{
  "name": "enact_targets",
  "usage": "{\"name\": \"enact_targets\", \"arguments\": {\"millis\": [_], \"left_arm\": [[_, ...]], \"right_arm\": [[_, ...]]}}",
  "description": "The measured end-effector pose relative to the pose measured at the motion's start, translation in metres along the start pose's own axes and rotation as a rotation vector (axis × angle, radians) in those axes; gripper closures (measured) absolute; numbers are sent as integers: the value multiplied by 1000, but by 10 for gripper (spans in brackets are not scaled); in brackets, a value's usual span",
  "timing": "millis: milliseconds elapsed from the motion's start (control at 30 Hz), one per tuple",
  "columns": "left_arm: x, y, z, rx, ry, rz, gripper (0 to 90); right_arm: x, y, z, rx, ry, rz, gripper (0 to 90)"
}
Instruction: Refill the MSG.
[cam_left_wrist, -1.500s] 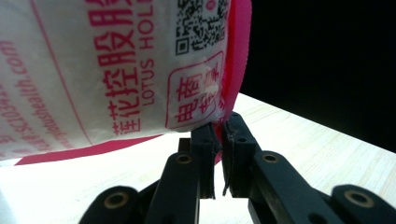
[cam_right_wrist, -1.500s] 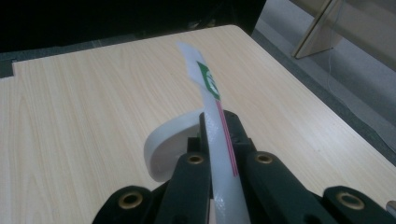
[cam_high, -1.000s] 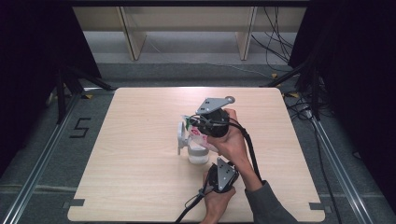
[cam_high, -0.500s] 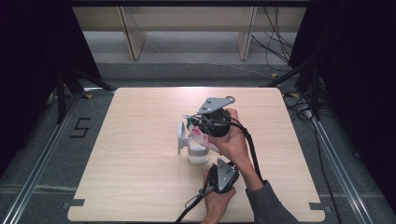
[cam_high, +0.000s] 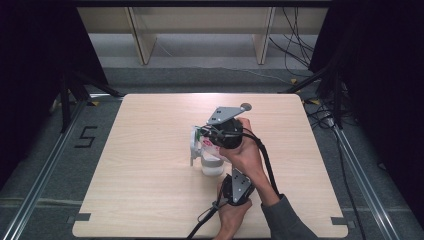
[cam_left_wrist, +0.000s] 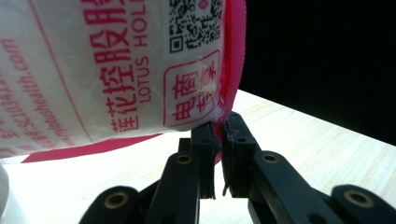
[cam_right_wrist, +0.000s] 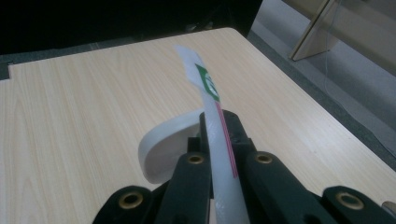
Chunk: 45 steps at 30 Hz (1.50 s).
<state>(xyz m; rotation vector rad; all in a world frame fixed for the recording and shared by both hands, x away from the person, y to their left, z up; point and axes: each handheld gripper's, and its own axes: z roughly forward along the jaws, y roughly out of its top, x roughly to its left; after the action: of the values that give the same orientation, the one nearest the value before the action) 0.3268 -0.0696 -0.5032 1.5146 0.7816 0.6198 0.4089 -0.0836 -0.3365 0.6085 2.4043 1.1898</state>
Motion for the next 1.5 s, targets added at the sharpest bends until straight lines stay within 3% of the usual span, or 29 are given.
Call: {"name": "enact_targets", "arguments": {"millis": [300, 433, 533, 633, 1200, 1300, 1500], "left_arm": [[0, 3, 3, -3, -9, -14, 838], [0, 3, 4, -2, -11, -13, 838], [-1, 4, 4, -6, -11, -15, 838], [-1, 4, 4, -11, -7, -15, 838], [-2, 4, 3, -10, -1, -12, 837], [-3, 4, 3, -8, -4, -10, 837], [-2, 4, 3, -14, -7, -28, 837]], "right_arm": [[-1, 1, 1, -2, -7, -34, 900], [-1, 1, -1, 2, -3, -12, 900], [-2, 1, 0, 5, 8, -38, 900], [0, 2, 0, 10, 5, -13, 900], [3, 3, 1, 26, 1, -26, 900], [1, 3, 0, 16, 0, -46, 900], [3, 3, 2, 26, 2, -41, 900]]}}
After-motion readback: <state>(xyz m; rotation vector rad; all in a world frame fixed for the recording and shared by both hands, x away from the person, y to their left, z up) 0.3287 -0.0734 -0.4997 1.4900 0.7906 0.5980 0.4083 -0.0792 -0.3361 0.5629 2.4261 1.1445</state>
